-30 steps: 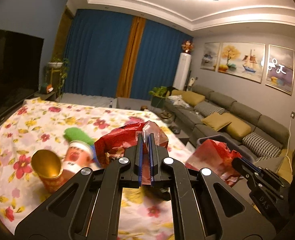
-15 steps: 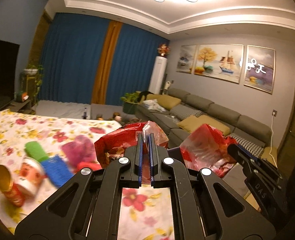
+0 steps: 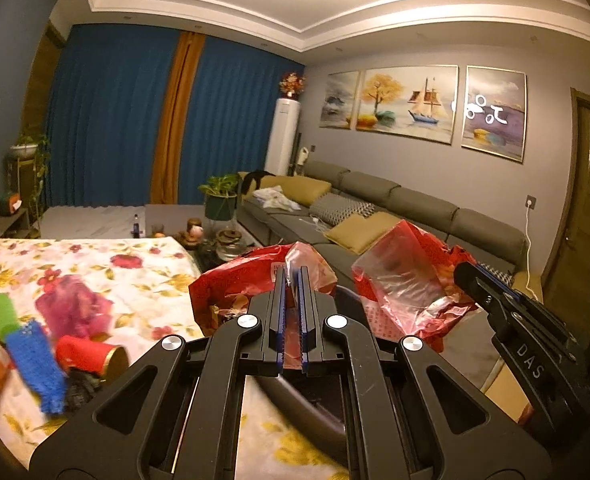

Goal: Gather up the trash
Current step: 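Lift both held wrappers and carry them over the grey bin, then open both grippers to drop the wrappers into the bin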

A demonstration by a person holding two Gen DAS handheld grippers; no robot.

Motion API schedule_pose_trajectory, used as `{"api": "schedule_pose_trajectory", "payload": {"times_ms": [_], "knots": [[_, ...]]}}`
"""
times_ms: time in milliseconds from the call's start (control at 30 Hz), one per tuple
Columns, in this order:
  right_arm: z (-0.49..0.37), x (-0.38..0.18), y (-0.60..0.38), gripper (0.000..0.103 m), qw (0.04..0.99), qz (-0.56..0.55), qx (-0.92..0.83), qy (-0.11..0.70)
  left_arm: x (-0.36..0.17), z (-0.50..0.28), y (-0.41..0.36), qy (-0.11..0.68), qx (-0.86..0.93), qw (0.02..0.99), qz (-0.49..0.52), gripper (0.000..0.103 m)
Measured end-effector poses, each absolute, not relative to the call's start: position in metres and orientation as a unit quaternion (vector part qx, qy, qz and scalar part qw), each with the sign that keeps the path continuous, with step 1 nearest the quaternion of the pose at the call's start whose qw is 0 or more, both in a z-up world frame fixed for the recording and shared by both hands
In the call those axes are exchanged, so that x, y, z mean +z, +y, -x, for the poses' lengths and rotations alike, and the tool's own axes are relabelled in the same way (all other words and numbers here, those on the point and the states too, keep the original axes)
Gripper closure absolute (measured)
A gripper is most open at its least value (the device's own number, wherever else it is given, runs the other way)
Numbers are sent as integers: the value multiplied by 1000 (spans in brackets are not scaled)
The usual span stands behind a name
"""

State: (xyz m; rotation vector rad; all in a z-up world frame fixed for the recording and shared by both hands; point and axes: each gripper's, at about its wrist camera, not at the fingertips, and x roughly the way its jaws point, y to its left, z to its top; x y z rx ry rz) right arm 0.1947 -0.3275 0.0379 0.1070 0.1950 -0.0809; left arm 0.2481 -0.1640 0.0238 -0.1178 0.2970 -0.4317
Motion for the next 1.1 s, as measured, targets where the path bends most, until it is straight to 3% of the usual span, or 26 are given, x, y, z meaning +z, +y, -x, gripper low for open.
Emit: {"api": "schedule_pose_trajectory", "payload": {"times_ms": [667, 700, 767, 800, 967, 1033, 1100], "knots": [[-225, 17, -340, 94, 988, -87, -42, 124, -6, -299, -212, 165, -245, 953, 66, 98], [-226, 16, -341, 92, 987, -88, -41, 126, -8, -301, -212, 169, -247, 952, 66, 98], [-225, 17, -345, 65, 987, -93, -46, 122, -11, -306, -213, 177, -253, 948, 71, 97], [-224, 17, -345, 61, 987, -93, -50, 118, -13, -309, -212, 183, -261, 945, 76, 97], [-222, 16, -351, 58, 986, -100, -56, 121, -22, -316, -211, 205, -265, 939, 79, 87], [-219, 15, -352, 58, 986, -99, -60, 123, -24, -317, -207, 209, -259, 939, 82, 66], [-217, 15, -352, 58, 985, -99, -62, 127, -25, -313, -202, 204, -248, 943, 84, 54]]}}
